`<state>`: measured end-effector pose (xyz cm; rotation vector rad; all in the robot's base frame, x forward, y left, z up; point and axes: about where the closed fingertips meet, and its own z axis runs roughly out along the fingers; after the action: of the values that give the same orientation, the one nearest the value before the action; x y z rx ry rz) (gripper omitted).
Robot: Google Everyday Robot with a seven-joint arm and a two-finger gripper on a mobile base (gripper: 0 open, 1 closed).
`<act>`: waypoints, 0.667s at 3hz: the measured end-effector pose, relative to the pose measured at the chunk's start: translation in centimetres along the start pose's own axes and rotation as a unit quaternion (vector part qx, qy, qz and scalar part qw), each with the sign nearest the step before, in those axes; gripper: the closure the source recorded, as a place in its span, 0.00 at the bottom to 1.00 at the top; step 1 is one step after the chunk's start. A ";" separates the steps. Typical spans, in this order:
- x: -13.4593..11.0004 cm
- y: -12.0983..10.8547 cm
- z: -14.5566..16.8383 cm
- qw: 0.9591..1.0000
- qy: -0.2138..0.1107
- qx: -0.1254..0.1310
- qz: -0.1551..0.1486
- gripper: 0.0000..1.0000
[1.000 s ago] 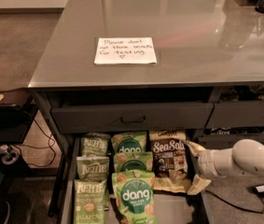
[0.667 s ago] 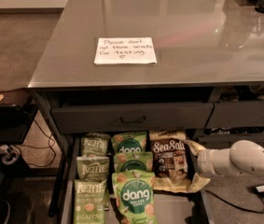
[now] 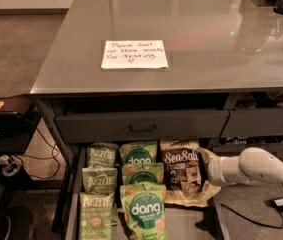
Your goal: Pick brown chip bag from middle drawer and place on counter
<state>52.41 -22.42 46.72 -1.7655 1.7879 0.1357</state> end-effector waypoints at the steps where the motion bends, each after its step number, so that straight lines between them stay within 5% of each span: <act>1: 0.1 -0.6 1.7 1.000 -0.005 -0.005 0.010 0.00; 2: -0.1 -0.8 3.7 1.000 -0.014 -0.015 0.020 0.00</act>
Offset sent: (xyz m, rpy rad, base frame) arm 0.0314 0.0265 -0.0425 0.0643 0.0693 -0.0128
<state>54.38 -20.70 44.06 -1.7412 1.8093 0.2039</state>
